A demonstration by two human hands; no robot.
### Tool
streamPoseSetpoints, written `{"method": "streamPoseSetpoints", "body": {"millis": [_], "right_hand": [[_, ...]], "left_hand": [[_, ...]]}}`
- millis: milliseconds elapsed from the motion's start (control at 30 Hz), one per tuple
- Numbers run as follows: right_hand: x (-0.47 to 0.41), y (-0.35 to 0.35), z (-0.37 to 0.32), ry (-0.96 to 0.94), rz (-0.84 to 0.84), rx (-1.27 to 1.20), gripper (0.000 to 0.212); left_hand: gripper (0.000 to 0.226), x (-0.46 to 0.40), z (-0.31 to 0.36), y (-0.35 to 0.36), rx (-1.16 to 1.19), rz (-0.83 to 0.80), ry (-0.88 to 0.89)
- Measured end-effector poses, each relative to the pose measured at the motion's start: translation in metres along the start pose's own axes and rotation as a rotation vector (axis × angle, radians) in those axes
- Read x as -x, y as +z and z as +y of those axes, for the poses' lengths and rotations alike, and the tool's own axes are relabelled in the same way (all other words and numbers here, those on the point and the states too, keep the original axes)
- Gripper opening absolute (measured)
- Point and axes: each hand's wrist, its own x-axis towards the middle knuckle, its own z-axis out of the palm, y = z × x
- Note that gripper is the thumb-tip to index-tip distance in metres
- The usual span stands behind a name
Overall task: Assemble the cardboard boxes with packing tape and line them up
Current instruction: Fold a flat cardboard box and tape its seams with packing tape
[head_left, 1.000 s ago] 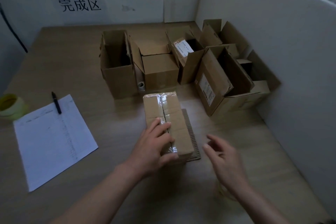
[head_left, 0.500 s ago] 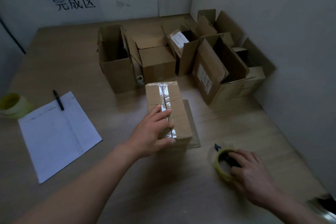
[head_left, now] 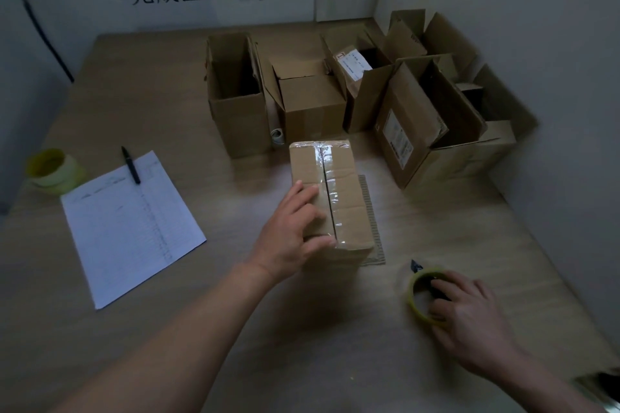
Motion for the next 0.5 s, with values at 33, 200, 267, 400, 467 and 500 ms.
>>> {"method": "streamPoseSetpoints", "body": {"millis": [33, 200, 267, 400, 467, 500], "right_hand": [[-0.001, -0.001, -0.002, -0.004, -0.007, 0.001, 0.017], [-0.004, -0.003, -0.003, -0.023, 0.039, -0.097, 0.023], [-0.006, -0.022, -0.009, 0.029, 0.099, -0.236, 0.027], [-0.013, -0.073, -0.033, 0.130, 0.221, -0.707, 0.027], [-0.016, -0.095, -0.048, 0.127, 0.261, -0.957, 0.023], [-0.018, -0.104, -0.056, 0.122, 0.272, -1.080, 0.021]], "left_hand": [[0.049, 0.002, 0.000, 0.001, 0.005, 0.004, -0.006], [0.083, 0.008, -0.003, -0.005, -0.067, -0.112, 0.003], [0.092, 0.014, -0.001, -0.009, -0.124, -0.110, 0.003], [0.089, 0.035, 0.023, -0.012, -0.164, 0.080, 0.054], [0.063, 0.046, 0.043, -0.009, -0.064, 0.270, 0.118], [0.051, 0.050, 0.055, -0.006, 0.026, 0.330, 0.127]]}}
